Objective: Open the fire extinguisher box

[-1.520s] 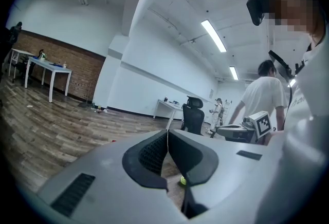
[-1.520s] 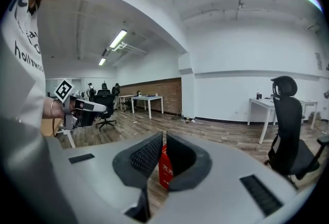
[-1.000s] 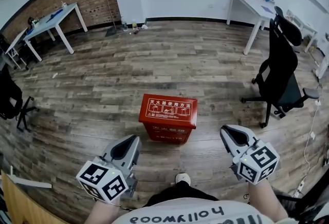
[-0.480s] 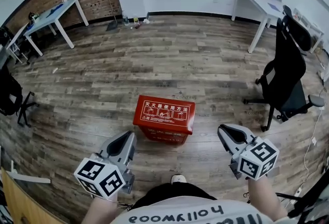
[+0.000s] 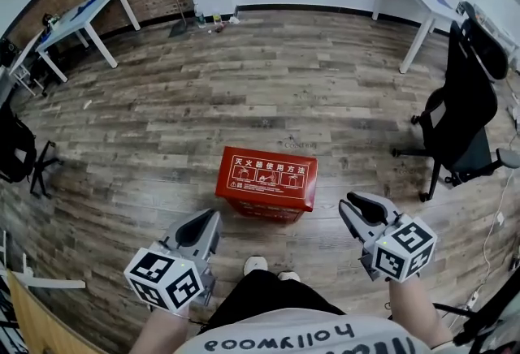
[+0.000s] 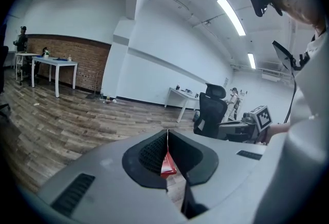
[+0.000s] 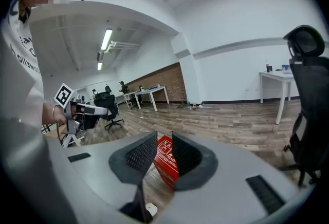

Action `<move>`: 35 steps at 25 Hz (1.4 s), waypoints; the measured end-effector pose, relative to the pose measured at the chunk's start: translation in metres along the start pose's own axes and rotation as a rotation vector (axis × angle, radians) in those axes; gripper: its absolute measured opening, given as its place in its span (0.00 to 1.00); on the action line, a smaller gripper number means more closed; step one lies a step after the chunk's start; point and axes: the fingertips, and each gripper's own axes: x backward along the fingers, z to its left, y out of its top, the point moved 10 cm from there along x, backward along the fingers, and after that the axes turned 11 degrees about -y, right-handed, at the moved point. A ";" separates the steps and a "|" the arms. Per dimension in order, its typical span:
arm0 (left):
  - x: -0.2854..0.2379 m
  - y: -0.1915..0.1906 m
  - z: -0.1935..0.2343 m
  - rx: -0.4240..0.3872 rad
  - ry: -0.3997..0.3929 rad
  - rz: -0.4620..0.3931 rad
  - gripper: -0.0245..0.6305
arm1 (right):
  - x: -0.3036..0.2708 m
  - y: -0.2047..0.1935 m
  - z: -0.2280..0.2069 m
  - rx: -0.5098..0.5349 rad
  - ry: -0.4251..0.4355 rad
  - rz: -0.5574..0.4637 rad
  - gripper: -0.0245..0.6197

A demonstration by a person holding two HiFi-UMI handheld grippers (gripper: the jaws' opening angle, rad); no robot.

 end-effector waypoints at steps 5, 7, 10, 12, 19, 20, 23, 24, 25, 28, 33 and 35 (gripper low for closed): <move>-0.011 0.013 0.032 -0.012 -0.038 0.020 0.05 | -0.019 0.000 0.009 -0.006 -0.034 0.025 0.15; -0.012 0.017 0.046 -0.009 -0.048 0.032 0.05 | -0.026 0.001 0.015 -0.019 -0.047 0.006 0.15; -0.016 0.020 0.067 -0.005 -0.066 0.061 0.05 | -0.038 -0.001 0.022 -0.050 -0.058 0.008 0.15; -0.019 0.017 0.083 -0.003 -0.077 0.091 0.05 | -0.048 -0.008 0.023 -0.067 -0.084 0.042 0.15; -0.032 -0.012 0.150 0.041 -0.113 0.231 0.05 | -0.091 -0.047 0.008 -0.143 -0.164 0.176 0.18; -0.036 -0.019 0.159 0.055 -0.109 0.255 0.05 | -0.097 -0.056 0.006 -0.160 -0.164 0.202 0.20; -0.045 -0.042 0.183 0.129 -0.073 0.317 0.06 | -0.114 -0.082 -0.002 -0.216 -0.152 0.286 0.22; -0.049 -0.050 0.190 0.165 -0.061 0.327 0.06 | -0.120 -0.091 -0.006 -0.240 -0.148 0.312 0.23; -0.053 -0.057 0.198 0.206 -0.052 0.334 0.06 | -0.126 -0.099 -0.011 -0.266 -0.143 0.339 0.24; -0.062 -0.081 0.219 0.308 -0.036 0.358 0.06 | -0.140 -0.125 -0.026 -0.357 -0.141 0.417 0.27; -0.079 -0.111 0.252 0.387 -0.037 0.410 0.06 | -0.157 -0.162 -0.047 -0.501 -0.128 0.475 0.29; -0.087 -0.121 0.259 0.415 -0.059 0.443 0.11 | -0.162 -0.174 -0.052 -0.531 -0.114 0.488 0.30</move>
